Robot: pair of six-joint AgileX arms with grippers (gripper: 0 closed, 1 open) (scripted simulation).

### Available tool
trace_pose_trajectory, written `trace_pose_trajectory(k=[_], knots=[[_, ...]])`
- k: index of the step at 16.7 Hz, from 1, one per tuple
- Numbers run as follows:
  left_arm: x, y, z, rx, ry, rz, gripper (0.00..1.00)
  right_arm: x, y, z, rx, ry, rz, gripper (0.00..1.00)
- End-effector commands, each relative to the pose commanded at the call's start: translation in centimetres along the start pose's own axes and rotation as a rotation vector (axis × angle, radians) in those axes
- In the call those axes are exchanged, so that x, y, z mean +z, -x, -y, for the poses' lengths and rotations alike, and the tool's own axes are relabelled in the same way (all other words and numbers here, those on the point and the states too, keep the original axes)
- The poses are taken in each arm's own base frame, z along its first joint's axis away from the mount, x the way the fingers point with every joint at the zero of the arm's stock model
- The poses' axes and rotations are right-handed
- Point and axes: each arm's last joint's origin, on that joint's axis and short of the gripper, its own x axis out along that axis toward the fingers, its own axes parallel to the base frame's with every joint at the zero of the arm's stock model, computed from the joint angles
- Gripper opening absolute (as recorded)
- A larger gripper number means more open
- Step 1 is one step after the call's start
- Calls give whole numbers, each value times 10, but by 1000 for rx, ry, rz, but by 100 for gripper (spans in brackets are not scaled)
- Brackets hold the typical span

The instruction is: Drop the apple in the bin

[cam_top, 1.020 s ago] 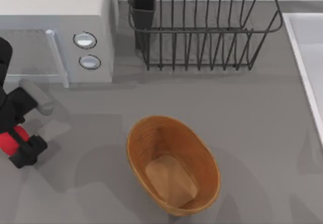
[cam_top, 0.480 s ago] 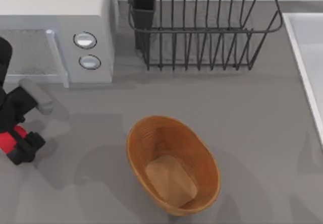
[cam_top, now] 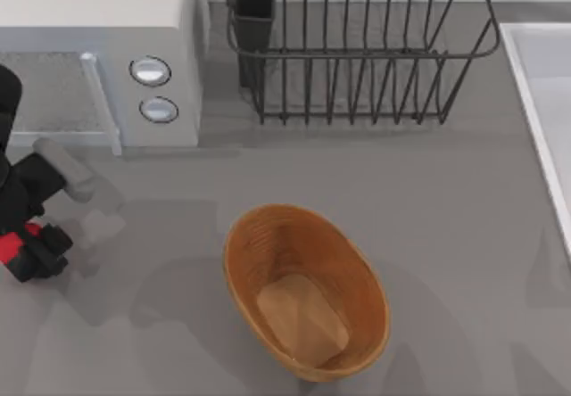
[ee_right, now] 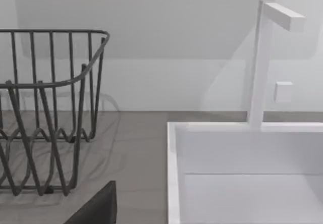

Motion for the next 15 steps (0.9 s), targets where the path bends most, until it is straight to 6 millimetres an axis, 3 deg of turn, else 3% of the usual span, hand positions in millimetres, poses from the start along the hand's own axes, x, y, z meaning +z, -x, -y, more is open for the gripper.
trace_pose_trajectory(k=[4,8,15], knots=[[0,0,0,0,0,0,0,0,0,0,0,0,0,100],[3,18,7,9,-19,11,0,0,0,0,0,0,0,100],[9,97,20,-60,-34,-15,0,0,0,0,0,0,0,100]])
